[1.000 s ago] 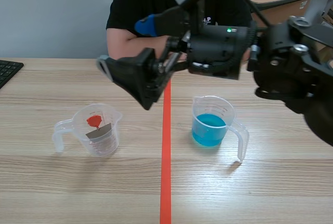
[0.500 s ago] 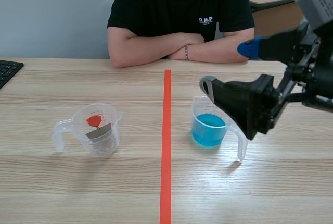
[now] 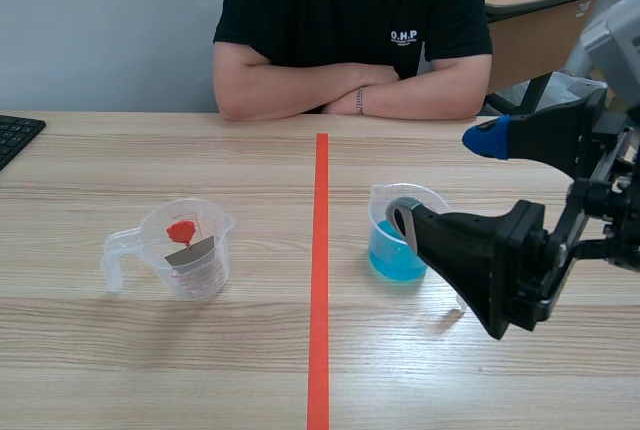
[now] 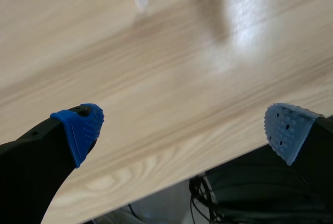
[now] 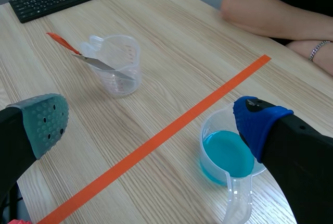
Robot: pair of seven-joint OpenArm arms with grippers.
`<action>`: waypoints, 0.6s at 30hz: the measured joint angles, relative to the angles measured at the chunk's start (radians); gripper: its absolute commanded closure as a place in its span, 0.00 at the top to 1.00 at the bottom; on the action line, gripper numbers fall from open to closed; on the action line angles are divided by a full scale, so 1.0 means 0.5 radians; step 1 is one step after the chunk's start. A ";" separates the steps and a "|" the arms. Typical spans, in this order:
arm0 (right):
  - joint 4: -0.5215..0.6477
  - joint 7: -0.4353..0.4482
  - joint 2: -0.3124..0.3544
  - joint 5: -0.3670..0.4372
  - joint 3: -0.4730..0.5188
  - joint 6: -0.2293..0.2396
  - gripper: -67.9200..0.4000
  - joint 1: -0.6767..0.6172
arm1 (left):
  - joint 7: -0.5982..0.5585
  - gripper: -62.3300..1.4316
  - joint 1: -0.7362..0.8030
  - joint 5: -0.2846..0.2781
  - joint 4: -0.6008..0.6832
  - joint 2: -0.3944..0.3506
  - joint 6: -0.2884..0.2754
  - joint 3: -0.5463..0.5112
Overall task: Do the redox reaction experiment.
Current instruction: 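Return to the home posture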
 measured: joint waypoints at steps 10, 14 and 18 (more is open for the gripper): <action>0.000 -0.056 -0.001 -0.002 0.000 -0.077 1.00 0.006 | 0.007 1.00 -0.002 -0.292 0.255 -0.332 -0.194 -0.243; 0.000 -0.056 0.000 -0.025 0.000 -0.088 1.00 0.006 | 0.084 1.00 -0.101 -0.430 0.304 -0.468 -0.195 -0.256; 0.000 -0.116 -0.001 -0.084 -0.001 -0.087 1.00 0.029 | 0.161 1.00 -0.300 -0.556 0.304 -0.556 -0.251 -0.256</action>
